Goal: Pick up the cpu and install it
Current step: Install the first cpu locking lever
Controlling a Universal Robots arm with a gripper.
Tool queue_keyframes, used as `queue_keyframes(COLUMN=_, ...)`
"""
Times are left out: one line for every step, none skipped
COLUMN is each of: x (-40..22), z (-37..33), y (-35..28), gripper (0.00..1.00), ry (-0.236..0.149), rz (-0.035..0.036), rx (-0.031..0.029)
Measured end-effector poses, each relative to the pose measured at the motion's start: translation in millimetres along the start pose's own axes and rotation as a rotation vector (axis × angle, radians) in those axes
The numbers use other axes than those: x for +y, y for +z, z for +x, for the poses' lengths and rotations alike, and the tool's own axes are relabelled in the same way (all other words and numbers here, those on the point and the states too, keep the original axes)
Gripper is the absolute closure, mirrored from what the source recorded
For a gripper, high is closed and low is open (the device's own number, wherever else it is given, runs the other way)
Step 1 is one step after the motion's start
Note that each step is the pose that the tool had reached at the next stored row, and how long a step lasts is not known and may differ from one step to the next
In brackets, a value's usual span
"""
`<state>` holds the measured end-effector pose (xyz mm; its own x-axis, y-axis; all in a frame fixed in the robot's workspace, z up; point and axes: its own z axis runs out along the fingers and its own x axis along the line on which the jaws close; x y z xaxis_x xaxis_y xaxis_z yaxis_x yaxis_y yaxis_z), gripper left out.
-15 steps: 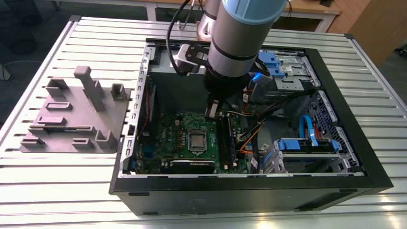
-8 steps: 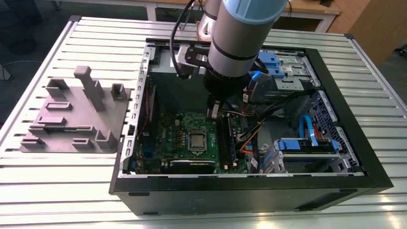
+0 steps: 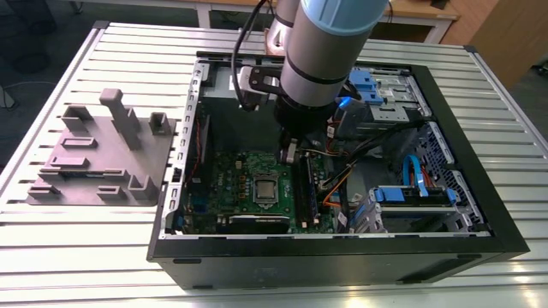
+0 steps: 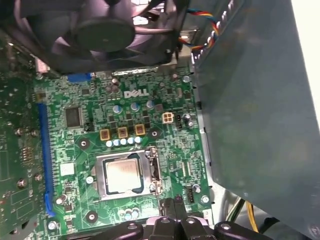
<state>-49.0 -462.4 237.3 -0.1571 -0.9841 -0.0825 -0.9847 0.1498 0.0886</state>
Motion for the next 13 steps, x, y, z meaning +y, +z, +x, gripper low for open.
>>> queue_keyframes(x=-0.1, z=1.0, y=-0.1, gripper=0.90, ry=-0.004, rz=-0.0003, rx=0.0003)
queue_keyframes(x=-0.3, z=2.1, y=-0.2, gripper=0.90, ry=-0.007, rz=-0.0006, rx=0.0006)
queue_keyframes(x=-0.5, z=3.5, y=-0.3, gripper=0.90, ry=-0.009, rz=-0.0008, rx=0.0008)
queue_keyframes(x=-0.7, z=4.8, y=-0.4, gripper=0.90, ry=-0.011, rz=-0.0009, rx=0.0010)
queue_keyframes(x=-0.9, z=5.9, y=-0.4, gripper=0.90, ry=-0.013, rz=-0.0011, rx=0.0011)
queue_keyframes(x=-1.1, z=7.2, y=-0.5, gripper=0.90, ry=-0.016, rz=-0.0013, rx=0.0014)
queue_keyframes(x=-1.3, z=8.2, y=-0.6, gripper=0.90, ry=-0.018, rz=-0.0015, rx=0.0016)
queue_keyframes(x=-1.4, z=9.3, y=-0.6, gripper=0.90, ry=-0.021, rz=-0.0017, rx=0.0017)
queue_keyframes(x=-1.5, z=10.1, y=-0.7, gripper=0.90, ry=-0.023, rz=-0.0019, rx=0.0020)
queue_keyframes(x=-1.6, z=10.7, y=-0.7, gripper=0.90, ry=-0.023, rz=-0.0020, rx=0.0022)
queue_keyframes(x=-1.6, z=10.8, y=-0.7, gripper=0.90, ry=-0.024, rz=-0.0019, rx=0.0023)
queue_keyframes(x=-1.6, z=10.8, y=-0.7, gripper=0.90, ry=-0.024, rz=-0.0020, rx=0.0023)
queue_keyframes(x=-1.6, z=10.8, y=-0.8, gripper=0.90, ry=-0.024, rz=-0.0020, rx=0.0027)
